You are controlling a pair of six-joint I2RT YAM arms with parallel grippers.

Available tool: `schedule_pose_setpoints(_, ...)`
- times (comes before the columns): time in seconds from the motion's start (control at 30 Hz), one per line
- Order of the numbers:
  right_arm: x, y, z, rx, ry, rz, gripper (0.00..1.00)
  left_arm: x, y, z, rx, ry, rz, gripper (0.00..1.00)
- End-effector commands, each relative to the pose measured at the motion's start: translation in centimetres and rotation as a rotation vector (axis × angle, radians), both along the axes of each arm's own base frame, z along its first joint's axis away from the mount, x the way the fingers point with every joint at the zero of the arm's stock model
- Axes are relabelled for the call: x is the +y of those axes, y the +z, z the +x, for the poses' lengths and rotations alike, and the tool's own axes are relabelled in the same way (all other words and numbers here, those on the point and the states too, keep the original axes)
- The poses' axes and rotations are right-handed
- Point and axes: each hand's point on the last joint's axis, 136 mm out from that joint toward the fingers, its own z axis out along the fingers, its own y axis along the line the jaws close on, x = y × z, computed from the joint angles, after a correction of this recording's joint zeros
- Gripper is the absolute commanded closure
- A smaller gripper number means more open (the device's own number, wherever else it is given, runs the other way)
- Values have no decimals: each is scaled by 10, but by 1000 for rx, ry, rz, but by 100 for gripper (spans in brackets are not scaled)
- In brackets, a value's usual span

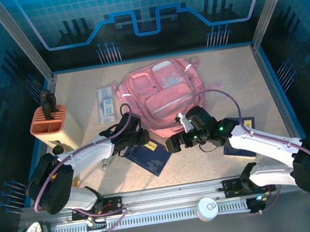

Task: Pack the student bag

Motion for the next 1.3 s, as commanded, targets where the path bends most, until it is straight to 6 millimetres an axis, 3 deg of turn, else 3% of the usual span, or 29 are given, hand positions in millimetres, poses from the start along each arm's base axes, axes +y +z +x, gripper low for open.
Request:
schedule_pose_setpoints(0.0, 9, -3, -1, 10, 10, -23, 0, 7, 24, -10, 4, 29, -35, 70)
schedule_pose_setpoints(0.13, 23, -11, -9, 45, 62, -51, 2, 27, 26, -39, 108, 226, -116, 65)
schedule_pose_setpoints(0.37, 40, -32, -15, 121, 88, -113, 6, 68, 3, -98, 220, 453, -143, 62)
schedule_pose_setpoints(0.5, 46, -35, -9, 168, 67, -151, 7, 78, -9, -114, 264, 503, -147, 61)
schedule_pose_setpoints(0.7, 37, -60, 4, 182, -15, -249, 5, 65, -19, -107, 269, 500, -198, 58)
schedule_pose_setpoints(0.97, 44, -78, 15, 211, -46, -267, 3, 53, -38, -91, 262, 517, -225, 58)
schedule_pose_setpoints(1.13, 48, -84, 9, 236, -38, -262, 3, 54, -43, -82, 228, 529, -210, 61)
schedule_pose_setpoints(1.27, 56, -78, -10, 244, 11, -251, 5, 58, -40, -69, 182, 541, -229, 62)
